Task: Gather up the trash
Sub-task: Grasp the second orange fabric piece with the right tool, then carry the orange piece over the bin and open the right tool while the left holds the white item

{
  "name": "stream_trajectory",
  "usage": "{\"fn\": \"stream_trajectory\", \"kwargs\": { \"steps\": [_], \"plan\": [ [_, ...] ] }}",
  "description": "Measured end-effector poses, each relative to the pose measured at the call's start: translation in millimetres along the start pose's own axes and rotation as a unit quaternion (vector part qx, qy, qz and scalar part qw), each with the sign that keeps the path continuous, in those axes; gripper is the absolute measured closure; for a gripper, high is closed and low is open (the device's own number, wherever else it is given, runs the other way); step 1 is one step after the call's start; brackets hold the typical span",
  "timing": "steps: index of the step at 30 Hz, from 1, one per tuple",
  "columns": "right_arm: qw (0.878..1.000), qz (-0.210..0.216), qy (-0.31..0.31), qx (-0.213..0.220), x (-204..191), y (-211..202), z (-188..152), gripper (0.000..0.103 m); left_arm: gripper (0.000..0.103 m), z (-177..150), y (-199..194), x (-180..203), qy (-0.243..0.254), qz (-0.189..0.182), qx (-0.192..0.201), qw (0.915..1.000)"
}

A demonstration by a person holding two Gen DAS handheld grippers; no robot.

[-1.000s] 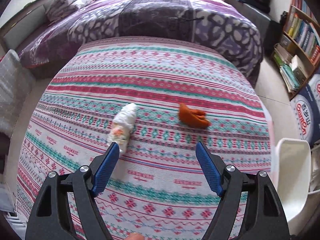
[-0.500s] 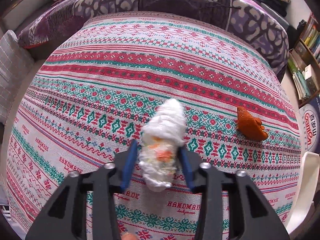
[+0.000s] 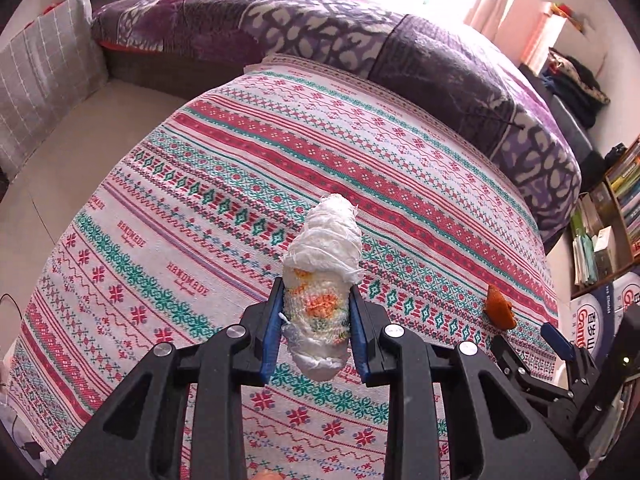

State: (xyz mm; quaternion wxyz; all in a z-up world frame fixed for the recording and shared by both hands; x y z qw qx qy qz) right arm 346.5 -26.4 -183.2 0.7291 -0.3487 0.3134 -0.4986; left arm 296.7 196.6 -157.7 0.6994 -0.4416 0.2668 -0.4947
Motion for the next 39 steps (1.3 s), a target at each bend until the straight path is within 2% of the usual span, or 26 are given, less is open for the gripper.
{"fn": "stream_trajectory", "kwargs": {
  "steps": [4, 7, 8, 9, 11, 13, 19, 24, 29, 35, 39],
  "plan": [
    [1.0, 0.015, -0.002, -0.001, -7.0, 18.8, 6.8, 0.014, 0.074, 2.6, -0.9, -11.2, -0.002, 0.0, 0.001, 1.0],
    [1.0, 0.018, 0.001, -0.01, -9.3, 32.0, 9.2, 0.025, 0.073, 3.0, -1.5, -17.0, -0.006, 0.0, 0.0, 1.0],
    [1.0, 0.012, 0.0, -0.004, -9.6, 32.7, 10.9, 0.03, 0.073, 2.4, -1.9, -18.7, -0.006, 0.0, 0.0, 1.0],
    [1.0, 0.011, 0.0, 0.001, -9.5, 32.1, 11.7, 0.044, 0.073, 2.0, -2.5, -19.8, -0.005, 0.0, 0.0, 1.0],
    [1.0, 0.01, 0.012, 0.005, -8.3, 30.1, 13.1, 0.061, 0.073, 1.1, -4.2, -21.7, -0.005, 0.001, 0.002, 1.0],
    [1.0, 0.01, 0.024, 0.004, -10.1, 25.6, 13.3, 0.07, 0.073, 0.5, -7.3, -23.8, -0.005, 0.005, 0.007, 1.0],
    [0.999, 0.004, 0.032, 0.042, -26.5, -9.8, 16.8, 0.072, 0.073, 5.4, -38.8, -34.7, -0.014, 0.022, 0.048, 0.9985],
    [0.995, 0.007, 0.029, 0.098, -45.2, -71.8, 29.7, 0.072, 0.073, 7.4, -81.1, -46.0, -0.03, 0.027, 0.09, 0.9951],
    [0.99, 0.009, 0.032, 0.138, -53.4, -130.8, 26.5, 0.071, 0.073, 1.2, -122.6, -51.0, -0.033, 0.027, 0.125, 0.9913],
    [0.988, 0.002, 0.059, 0.142, -50.3, -174.6, 4.9, 0.071, 0.073, -23.3, -154.4, -45.7, -0.039, 0.017, 0.136, 0.9898],
    [0.988, 0.0, 0.075, 0.133, -44.7, -192.0, -14.6, 0.071, 0.073, -47.3, -157.7, -36.8, -0.038, 0.009, 0.119, 0.9921]
  ]
}}
Point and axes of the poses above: each gripper's, at about its wrist camera, not at the fingertips, and y roughly the way its jaws point, x to its right, z to its top, the point moved 8 cm from there along y, roughly the way its jaws point, and after that the axes turned 7 degrees about z, right-handed, at the moved point
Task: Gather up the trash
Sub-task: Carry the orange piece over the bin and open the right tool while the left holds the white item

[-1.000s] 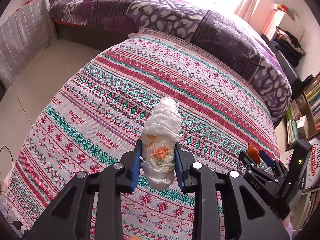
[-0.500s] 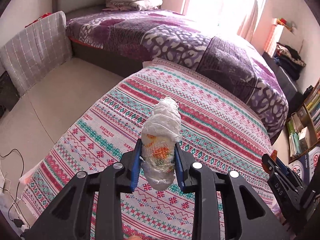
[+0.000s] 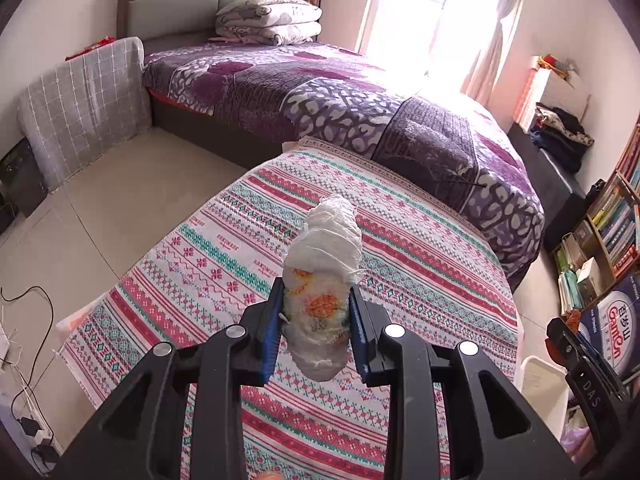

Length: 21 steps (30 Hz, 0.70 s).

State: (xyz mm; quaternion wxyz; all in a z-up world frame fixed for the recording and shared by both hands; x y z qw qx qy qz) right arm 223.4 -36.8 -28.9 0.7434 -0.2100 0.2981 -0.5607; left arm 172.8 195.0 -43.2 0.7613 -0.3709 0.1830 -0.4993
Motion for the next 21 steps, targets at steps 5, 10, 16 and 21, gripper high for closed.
{"fn": "stream_trajectory", "kwargs": {
  "steps": [5, 10, 16, 21],
  "plan": [
    [1.0, -0.015, 0.014, -0.002, 16.2, -14.2, -24.2, 0.071, 0.073, -32.0, 2.8, 12.3, 0.005, -0.011, -0.02, 0.9997],
    [0.999, -0.029, 0.039, 0.012, 43.9, -13.3, -39.8, 0.071, 0.073, -53.0, 15.9, 29.9, 0.032, -0.013, -0.036, 0.9988],
    [0.997, -0.045, 0.056, 0.004, 67.0, -11.6, -48.4, 0.071, 0.073, -57.1, 12.8, 51.7, 0.052, -0.021, -0.022, 0.9982],
    [0.997, -0.055, 0.051, 0.014, 74.6, -17.5, -49.0, 0.071, 0.073, -61.1, 8.5, 68.6, 0.069, -0.026, -0.013, 0.9972]
  ]
}}
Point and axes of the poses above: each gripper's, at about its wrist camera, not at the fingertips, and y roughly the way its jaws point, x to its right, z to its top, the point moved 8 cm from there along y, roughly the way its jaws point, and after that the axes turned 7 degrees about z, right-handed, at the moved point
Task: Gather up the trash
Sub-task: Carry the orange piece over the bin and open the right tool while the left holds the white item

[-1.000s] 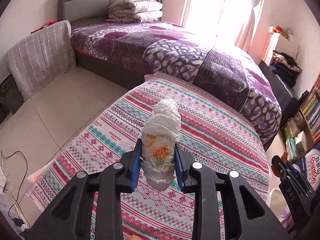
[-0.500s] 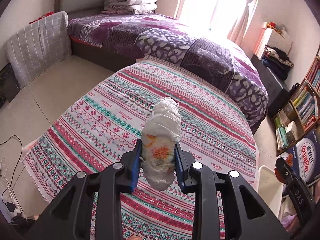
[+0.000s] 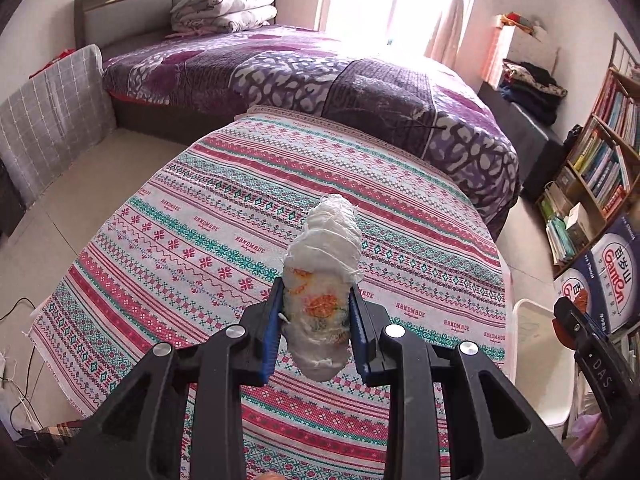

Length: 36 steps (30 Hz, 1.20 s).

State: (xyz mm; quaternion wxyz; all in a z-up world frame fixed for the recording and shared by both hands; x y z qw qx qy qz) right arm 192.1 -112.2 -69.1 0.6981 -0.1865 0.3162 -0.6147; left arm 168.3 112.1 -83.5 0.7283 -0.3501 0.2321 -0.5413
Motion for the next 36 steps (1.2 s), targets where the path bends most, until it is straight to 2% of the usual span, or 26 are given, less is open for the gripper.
{"fn": "stream_trajectory", "kwargs": {
  "steps": [25, 36],
  "plan": [
    [0.999, -0.031, 0.029, -0.005, 50.2, -9.6, -2.8, 0.069, 0.072, -16.0, -2.4, 70.8, 0.065, -0.032, -0.001, 0.9973],
    [0.996, -0.058, 0.072, -0.009, 91.4, -15.4, -4.5, 0.068, 0.072, -27.4, 0.9, 105.0, 0.094, -0.048, -0.009, 0.9944]
  ]
}}
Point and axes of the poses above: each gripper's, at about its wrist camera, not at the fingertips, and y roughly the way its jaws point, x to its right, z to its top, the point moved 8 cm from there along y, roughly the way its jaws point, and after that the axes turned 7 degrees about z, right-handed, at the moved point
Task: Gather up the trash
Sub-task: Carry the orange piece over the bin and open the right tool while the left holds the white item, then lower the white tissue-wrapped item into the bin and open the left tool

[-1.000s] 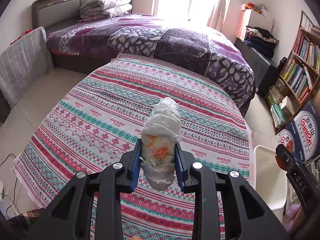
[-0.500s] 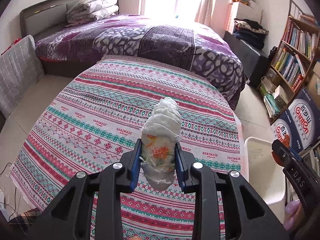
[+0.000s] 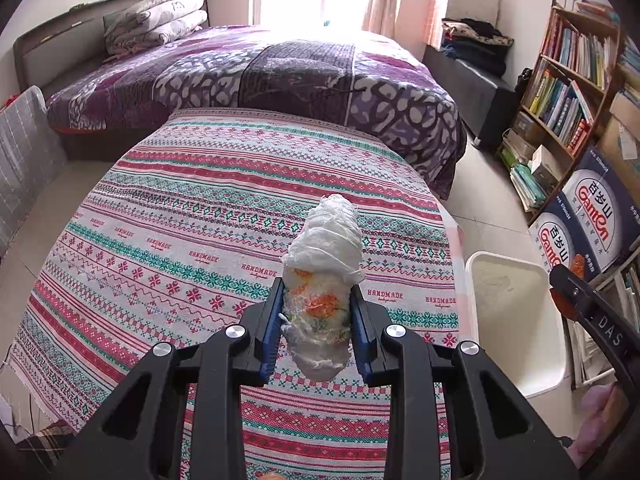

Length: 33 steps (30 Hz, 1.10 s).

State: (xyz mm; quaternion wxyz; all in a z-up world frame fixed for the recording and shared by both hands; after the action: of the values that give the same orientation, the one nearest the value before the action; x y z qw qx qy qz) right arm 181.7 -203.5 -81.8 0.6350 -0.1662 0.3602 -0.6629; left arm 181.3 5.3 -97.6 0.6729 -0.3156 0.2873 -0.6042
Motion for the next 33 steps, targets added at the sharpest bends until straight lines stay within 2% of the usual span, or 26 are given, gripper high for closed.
{"fn": "stream_trajectory", "kwargs": {
  "steps": [10, 11, 12, 14, 18, 25, 33],
  "plan": [
    [0.997, -0.052, 0.057, -0.009, 58.3, -4.6, 0.6, 0.066, 0.072, -9.6, 6.7, 42.1, 0.036, -0.028, -0.013, 0.9988],
    [0.996, -0.058, 0.067, -0.011, 65.9, -5.2, 0.4, 0.064, 0.072, -11.1, 7.6, 47.0, 0.041, -0.032, -0.015, 0.9986],
    [0.995, -0.063, 0.074, -0.012, 71.9, -6.0, 0.9, 0.054, 0.072, -12.7, 8.4, 52.3, 0.046, -0.035, -0.017, 0.9982],
    [0.993, -0.076, 0.091, -0.006, 85.1, -10.3, 1.2, 0.041, 0.072, -15.8, 9.9, 62.1, 0.054, -0.04, -0.02, 0.9976],
    [0.988, -0.097, 0.12, 0.005, 108.6, -18.4, 2.3, 0.03, 0.072, -22.1, 12.6, 81.1, 0.069, -0.053, -0.026, 0.9959],
    [0.979, -0.11, 0.173, 0.022, 149.7, -35.3, 3.7, 0.025, 0.072, -33.1, 10.5, 122.3, 0.097, -0.096, -0.042, 0.9897],
    [0.97, -0.117, 0.21, 0.047, 185.7, -61.4, 5.8, 0.019, 0.072, -39.1, -10.2, 196.2, 0.145, -0.158, -0.045, 0.9757]
  ]
}}
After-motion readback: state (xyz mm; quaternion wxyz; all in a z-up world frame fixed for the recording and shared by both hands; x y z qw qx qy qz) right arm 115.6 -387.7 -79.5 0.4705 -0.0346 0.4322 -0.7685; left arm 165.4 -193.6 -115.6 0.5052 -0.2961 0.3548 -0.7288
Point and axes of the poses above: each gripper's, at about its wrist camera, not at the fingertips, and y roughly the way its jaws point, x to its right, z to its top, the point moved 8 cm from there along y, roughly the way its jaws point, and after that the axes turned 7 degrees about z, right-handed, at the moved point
